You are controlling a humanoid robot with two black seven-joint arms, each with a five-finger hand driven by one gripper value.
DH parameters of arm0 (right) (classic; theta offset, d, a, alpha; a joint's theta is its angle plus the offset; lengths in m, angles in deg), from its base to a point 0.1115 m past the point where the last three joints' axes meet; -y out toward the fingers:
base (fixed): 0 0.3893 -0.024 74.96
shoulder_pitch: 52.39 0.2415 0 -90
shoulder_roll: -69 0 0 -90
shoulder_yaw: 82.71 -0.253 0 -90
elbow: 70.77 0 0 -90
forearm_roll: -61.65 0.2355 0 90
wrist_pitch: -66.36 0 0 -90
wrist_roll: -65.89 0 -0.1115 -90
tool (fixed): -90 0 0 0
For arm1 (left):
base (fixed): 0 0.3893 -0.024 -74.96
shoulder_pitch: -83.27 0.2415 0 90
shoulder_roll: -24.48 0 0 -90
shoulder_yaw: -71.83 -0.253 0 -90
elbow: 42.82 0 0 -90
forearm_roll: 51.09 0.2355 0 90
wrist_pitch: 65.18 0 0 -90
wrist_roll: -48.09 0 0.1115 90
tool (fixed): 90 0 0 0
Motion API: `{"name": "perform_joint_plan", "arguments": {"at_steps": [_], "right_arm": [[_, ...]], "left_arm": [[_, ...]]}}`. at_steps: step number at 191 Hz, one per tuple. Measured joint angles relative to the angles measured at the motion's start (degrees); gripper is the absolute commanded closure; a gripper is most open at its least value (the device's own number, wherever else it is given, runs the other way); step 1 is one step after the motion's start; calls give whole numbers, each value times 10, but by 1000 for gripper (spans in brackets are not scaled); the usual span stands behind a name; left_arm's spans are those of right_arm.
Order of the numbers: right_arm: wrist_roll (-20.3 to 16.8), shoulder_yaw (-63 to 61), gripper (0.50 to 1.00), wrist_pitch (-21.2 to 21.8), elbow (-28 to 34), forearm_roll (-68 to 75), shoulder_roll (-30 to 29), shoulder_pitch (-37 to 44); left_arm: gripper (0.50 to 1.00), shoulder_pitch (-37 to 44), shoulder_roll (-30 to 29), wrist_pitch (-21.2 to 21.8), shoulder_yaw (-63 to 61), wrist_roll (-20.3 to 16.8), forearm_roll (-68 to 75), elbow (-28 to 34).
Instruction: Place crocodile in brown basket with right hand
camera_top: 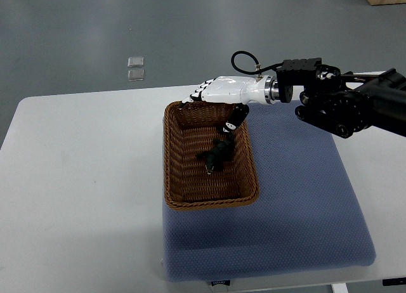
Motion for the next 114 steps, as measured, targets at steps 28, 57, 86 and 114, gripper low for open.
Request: {"name": "perform_joint_plan", "arguments": {"at_steps": [28,57,86,114], "right_arm": [[0,-45,576,82,-2,73,28,-1],[0,-76,570,170,-10,207,65,-20],[0,-83,570,220,-41,337,79,-44],[-5,-84,570,241,-79,450,77,-75]], "left_arm": [[500,0,0,0,0,0,0,0],[500,0,0,0,0,0,0,0],[500,0,0,0,0,0,0,0],[500,0,0,0,0,0,0,0]]}}
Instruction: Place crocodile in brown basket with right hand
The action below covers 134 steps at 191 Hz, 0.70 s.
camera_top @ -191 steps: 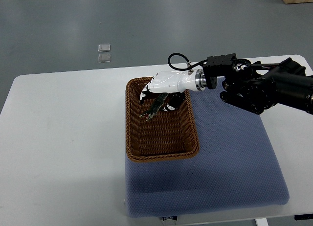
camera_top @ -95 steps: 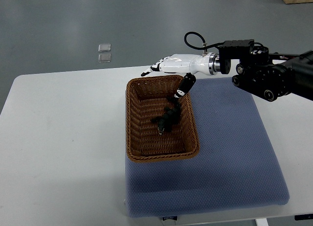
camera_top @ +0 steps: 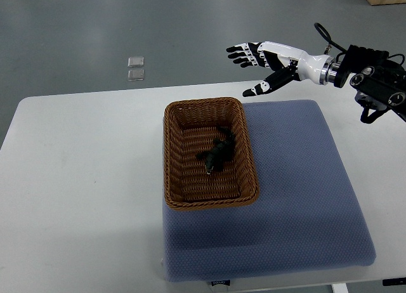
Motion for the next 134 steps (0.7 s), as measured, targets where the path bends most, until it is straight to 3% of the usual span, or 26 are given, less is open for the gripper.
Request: {"name": "perform_joint_plan", "arguments": {"at_steps": [21,58,84,119,134], "right_arm": [[-40,0,570,25,-28,87,-2,-19],[-143,-15,570,80,-69,282,-2,-55],[-209,-42,570,91,-91,369,-2,-79],[-270,-104,570,93,-104,401,-1,-106],[-275,-116,570,91,-105,402,-3,-110]], "left_arm": [[500,0,0,0,0,0,0,0],[500,0,0,0,0,0,0,0],[500,0,0,0,0,0,0,0],[500,0,0,0,0,0,0,0],[500,0,0,0,0,0,0,0]]}}
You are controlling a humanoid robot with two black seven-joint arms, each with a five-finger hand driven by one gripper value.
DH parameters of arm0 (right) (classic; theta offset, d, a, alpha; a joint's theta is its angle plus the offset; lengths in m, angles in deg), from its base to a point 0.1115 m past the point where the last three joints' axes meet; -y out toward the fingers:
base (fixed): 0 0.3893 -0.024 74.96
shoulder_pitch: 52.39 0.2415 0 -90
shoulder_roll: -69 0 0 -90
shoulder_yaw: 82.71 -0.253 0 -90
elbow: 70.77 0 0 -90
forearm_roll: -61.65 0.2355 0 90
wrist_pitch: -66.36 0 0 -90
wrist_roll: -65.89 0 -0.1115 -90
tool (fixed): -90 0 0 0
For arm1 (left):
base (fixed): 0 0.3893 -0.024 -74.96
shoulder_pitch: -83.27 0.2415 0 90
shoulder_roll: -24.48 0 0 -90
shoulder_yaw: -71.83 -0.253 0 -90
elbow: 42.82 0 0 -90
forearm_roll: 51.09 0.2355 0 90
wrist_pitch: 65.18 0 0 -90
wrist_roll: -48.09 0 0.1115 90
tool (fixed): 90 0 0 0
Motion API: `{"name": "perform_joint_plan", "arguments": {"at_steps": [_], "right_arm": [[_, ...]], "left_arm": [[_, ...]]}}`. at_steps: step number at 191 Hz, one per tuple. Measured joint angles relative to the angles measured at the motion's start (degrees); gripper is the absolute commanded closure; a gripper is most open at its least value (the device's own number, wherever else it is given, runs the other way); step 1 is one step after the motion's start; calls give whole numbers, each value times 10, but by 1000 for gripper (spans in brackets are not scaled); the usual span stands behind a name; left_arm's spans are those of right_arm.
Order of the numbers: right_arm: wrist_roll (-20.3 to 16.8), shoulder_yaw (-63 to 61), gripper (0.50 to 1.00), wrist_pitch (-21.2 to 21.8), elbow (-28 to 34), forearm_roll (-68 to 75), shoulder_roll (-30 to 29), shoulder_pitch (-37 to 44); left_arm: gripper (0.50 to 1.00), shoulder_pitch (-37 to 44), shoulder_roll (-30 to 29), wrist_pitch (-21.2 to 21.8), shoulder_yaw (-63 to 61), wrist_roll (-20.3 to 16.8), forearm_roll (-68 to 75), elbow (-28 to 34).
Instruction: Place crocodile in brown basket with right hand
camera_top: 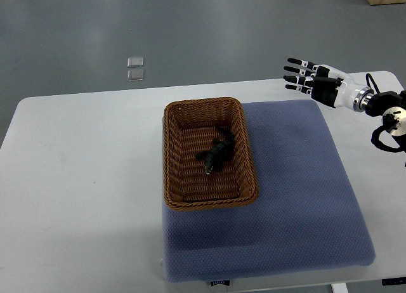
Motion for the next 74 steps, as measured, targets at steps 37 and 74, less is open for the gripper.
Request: {"name": "perform_joint_plan", "arguments": {"at_steps": [37,74], "right_arm": [[3,-30,568,-8,0,0,-5,-9],[3,-42,568,-5,0,0,-6,-14]], "left_arm": [[500,0,0,0,0,0,0,0],[500,0,0,0,0,0,0,0]]}}
